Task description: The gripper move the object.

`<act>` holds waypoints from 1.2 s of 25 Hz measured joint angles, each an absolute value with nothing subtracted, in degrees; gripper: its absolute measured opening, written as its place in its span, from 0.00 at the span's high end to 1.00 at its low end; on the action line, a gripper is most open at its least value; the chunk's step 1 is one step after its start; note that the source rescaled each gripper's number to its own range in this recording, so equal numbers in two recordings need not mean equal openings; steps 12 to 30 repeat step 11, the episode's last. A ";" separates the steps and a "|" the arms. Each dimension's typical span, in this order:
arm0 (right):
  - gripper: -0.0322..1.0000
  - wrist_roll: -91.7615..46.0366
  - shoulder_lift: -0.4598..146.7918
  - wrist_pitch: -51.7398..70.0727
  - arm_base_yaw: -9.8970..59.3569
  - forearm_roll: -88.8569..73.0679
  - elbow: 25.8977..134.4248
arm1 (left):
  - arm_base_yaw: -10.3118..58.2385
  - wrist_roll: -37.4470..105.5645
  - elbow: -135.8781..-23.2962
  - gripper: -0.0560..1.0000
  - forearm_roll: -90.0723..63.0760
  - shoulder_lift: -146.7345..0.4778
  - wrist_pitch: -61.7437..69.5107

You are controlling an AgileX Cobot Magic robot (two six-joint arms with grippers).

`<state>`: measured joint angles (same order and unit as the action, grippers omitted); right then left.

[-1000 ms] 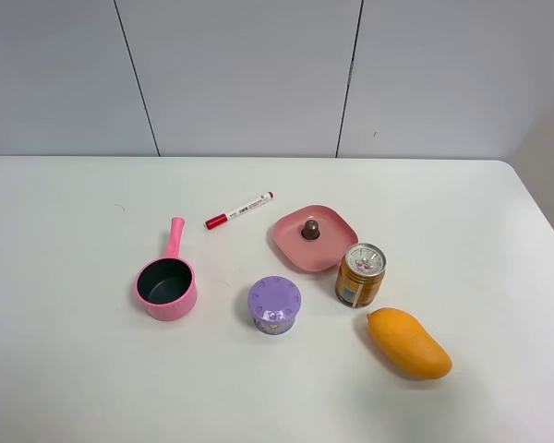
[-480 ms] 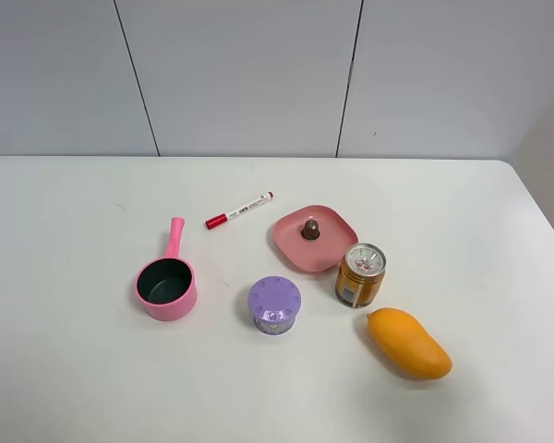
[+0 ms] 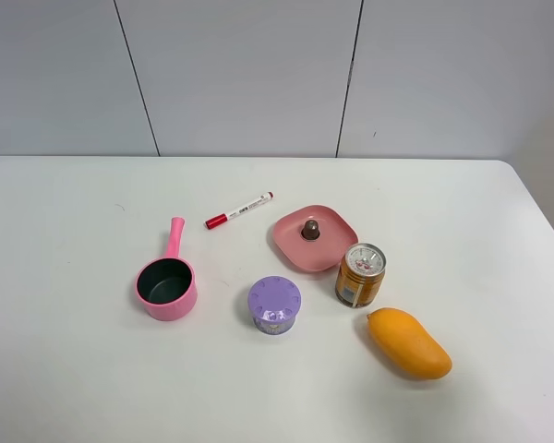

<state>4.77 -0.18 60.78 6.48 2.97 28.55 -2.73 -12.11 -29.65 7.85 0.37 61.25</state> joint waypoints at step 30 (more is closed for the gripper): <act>0.00 4.77 -0.18 60.78 6.48 2.97 28.55 | -2.73 -12.16 -29.65 0.26 7.85 0.37 61.25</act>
